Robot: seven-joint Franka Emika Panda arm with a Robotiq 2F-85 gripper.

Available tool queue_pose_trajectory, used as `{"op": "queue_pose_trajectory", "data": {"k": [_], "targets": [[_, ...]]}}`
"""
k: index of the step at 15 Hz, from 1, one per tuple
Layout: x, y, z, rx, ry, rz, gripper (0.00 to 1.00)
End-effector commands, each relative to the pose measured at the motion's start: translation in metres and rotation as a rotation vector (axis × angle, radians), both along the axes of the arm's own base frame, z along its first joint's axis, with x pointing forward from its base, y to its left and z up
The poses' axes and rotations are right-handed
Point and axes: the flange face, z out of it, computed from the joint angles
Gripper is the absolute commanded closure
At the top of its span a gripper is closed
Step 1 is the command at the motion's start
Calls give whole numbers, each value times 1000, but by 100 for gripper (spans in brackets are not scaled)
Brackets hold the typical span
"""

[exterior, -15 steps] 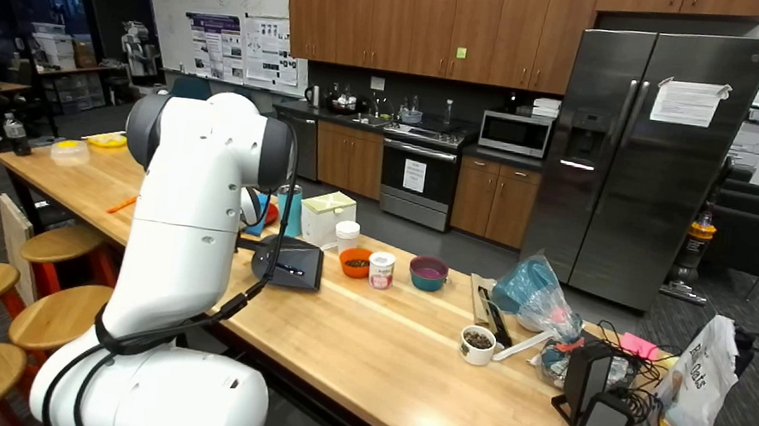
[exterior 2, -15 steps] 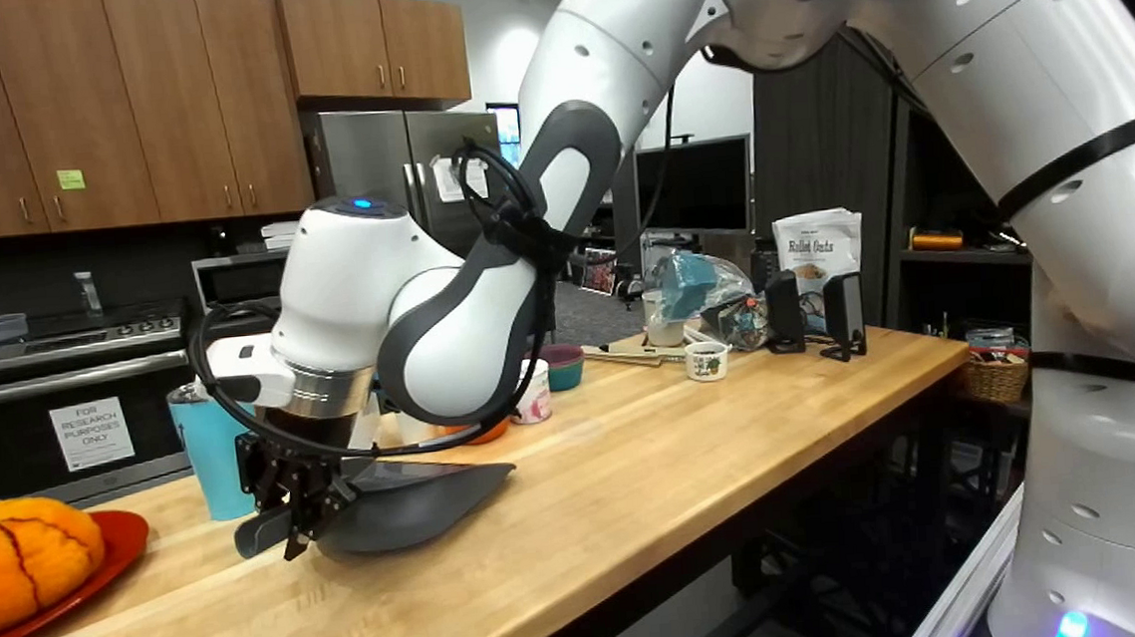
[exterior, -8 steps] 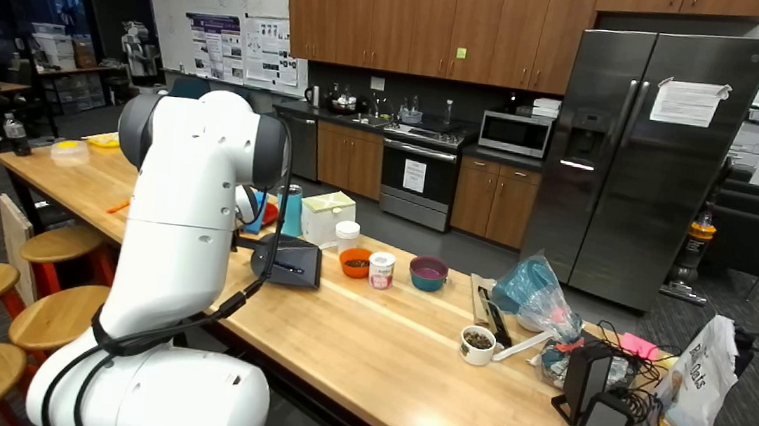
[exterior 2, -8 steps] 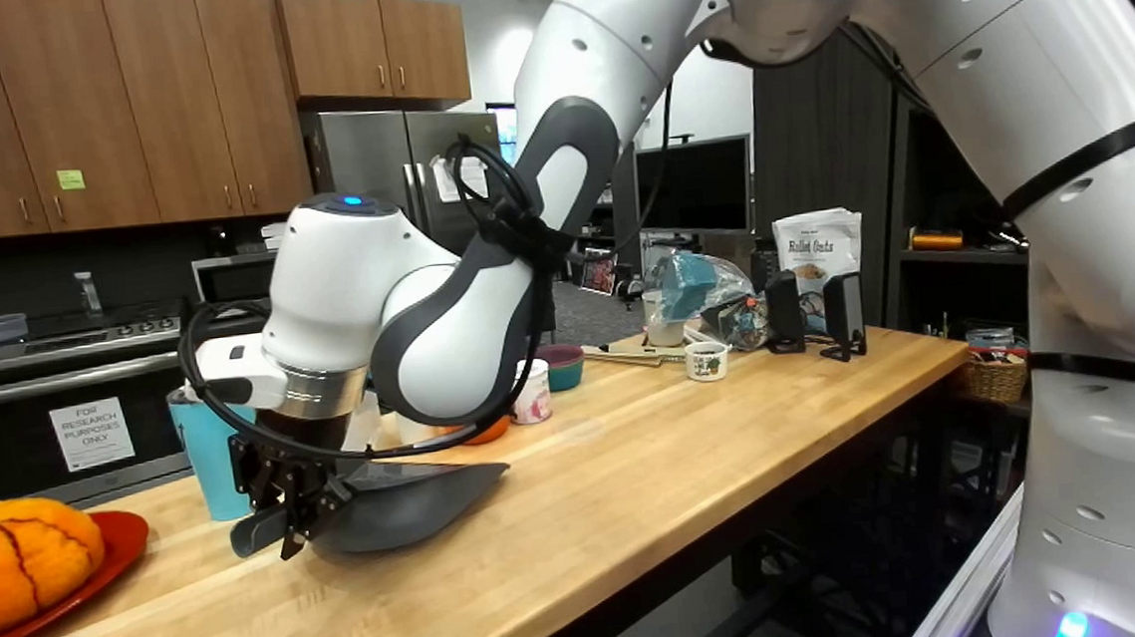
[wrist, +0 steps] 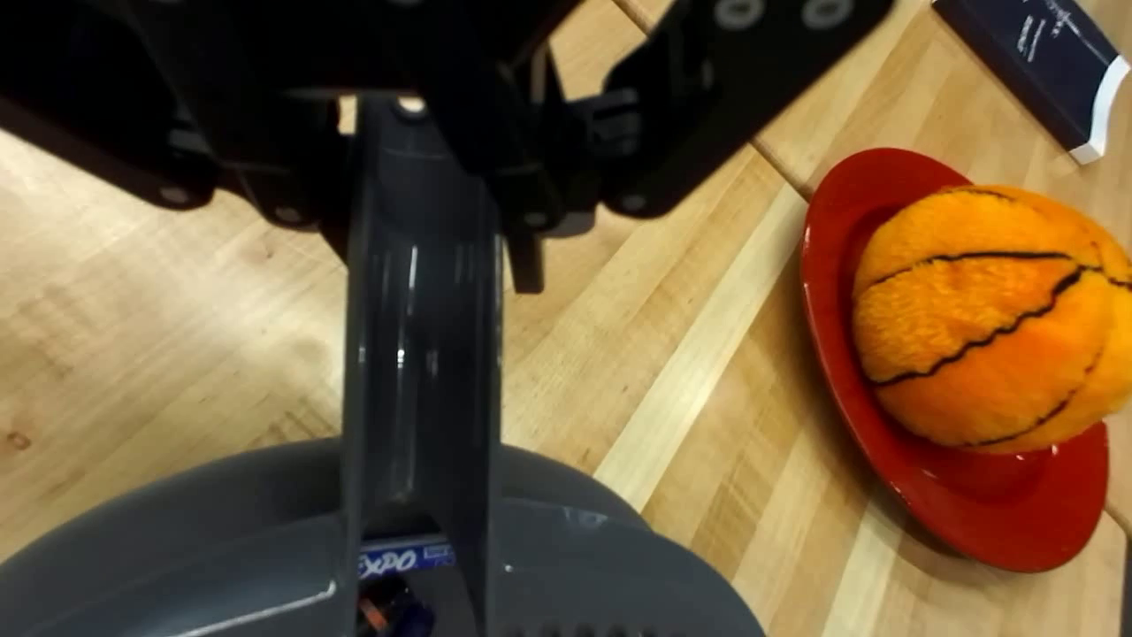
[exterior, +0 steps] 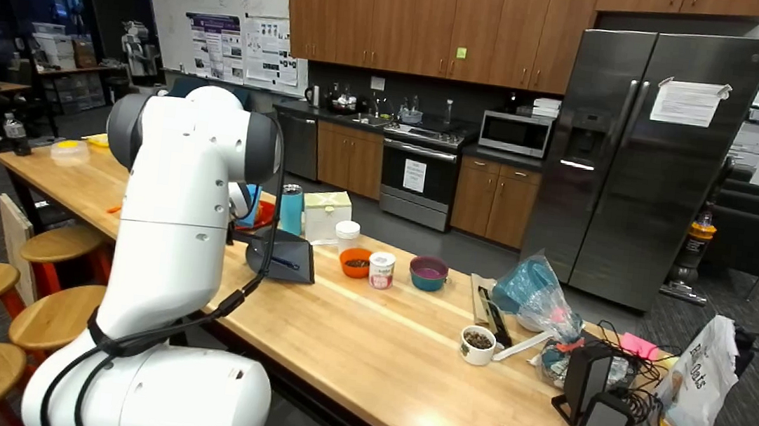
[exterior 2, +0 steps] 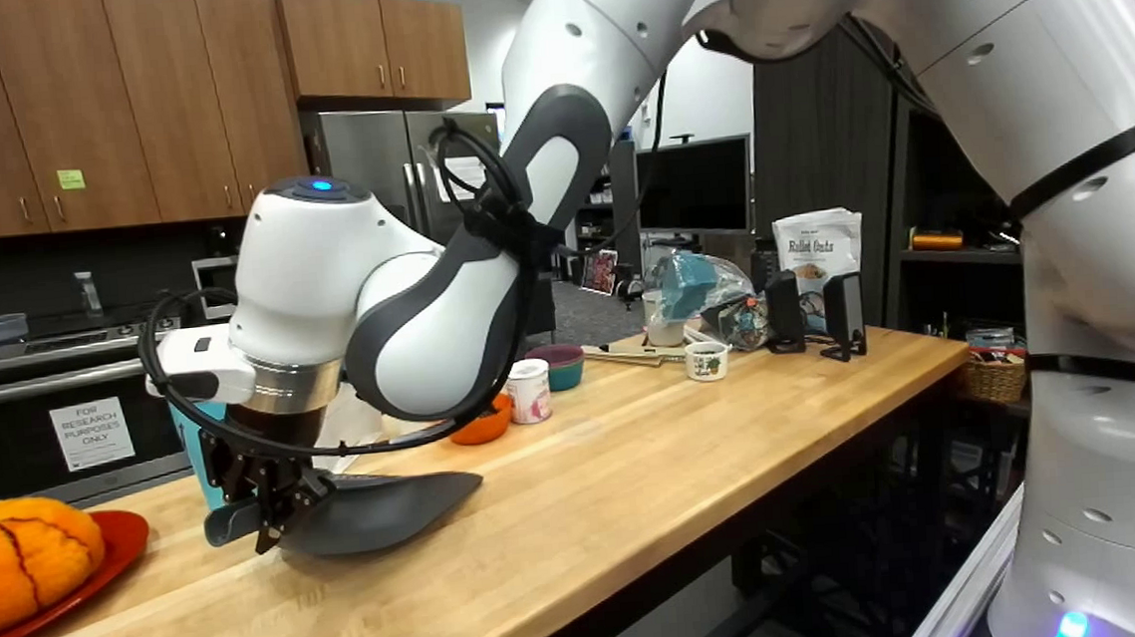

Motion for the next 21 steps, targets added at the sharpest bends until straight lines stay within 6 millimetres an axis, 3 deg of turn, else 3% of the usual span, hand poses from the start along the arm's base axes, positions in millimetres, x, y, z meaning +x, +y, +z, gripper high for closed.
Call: {"op": "queue_pose_trajectory", "data": {"k": [1,15,16,17,18,19,21], "targets": [[-3,3,18,-19,-45,-10,89],[-11,18,25,-80,-93,21,89],[-11,19,24,-76,-88,26,83],[-12,20,23,-69,-85,30,55],[-12,21,22,-65,-82,32,50],[-12,21,22,-60,-81,33,35],[-12,21,23,-50,-80,36,23]]}}
